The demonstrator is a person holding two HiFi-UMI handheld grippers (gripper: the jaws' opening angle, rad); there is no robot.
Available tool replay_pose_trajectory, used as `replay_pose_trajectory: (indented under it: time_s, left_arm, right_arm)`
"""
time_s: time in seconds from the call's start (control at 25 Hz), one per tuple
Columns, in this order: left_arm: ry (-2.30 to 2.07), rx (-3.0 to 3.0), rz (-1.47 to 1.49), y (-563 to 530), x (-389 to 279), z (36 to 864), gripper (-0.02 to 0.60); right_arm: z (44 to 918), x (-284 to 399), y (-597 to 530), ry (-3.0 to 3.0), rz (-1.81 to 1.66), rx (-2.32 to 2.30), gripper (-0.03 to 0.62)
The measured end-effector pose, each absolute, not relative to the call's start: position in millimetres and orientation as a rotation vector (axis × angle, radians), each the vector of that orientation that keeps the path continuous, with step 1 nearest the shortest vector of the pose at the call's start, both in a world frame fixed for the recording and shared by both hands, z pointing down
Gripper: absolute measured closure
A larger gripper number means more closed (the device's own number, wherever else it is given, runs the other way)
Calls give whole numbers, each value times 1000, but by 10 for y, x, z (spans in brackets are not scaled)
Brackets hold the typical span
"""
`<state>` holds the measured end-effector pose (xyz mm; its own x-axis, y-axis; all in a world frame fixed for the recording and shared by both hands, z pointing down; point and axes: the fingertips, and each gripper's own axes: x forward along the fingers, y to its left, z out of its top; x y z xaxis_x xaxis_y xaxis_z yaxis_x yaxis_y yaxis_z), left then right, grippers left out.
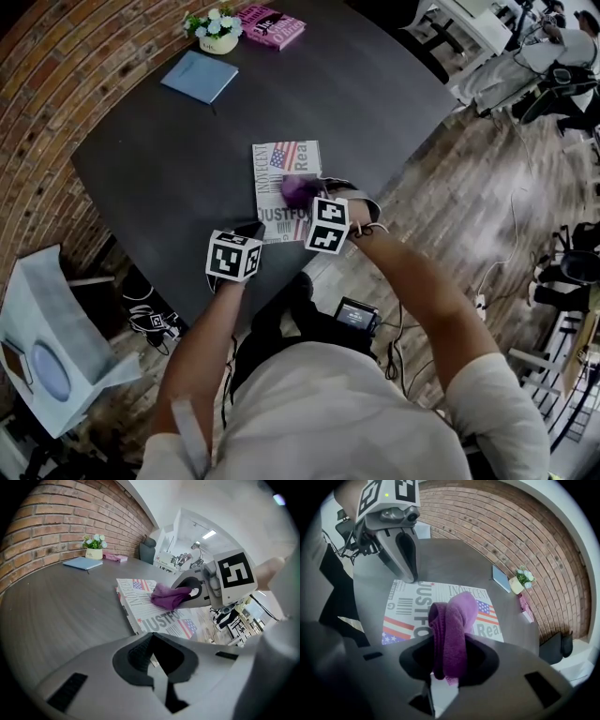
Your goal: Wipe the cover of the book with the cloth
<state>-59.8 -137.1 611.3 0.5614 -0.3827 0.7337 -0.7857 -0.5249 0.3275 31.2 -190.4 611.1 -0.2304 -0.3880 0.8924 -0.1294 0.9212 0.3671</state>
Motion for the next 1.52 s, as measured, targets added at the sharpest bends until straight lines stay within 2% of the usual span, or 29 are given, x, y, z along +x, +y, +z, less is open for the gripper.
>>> replay_pose_trajectory:
  time_s: [0.88, 1.52]
  left_arm:
    - [-914, 2171, 806, -1366, -603, 6121, 574]
    - [-883, 2194, 774, -1325, -593, 5980, 574]
  right_arm:
    - [6084, 295, -1267, -1869, -179, 411, 488]
    - [5997, 290, -644, -1955, -52, 231, 488]
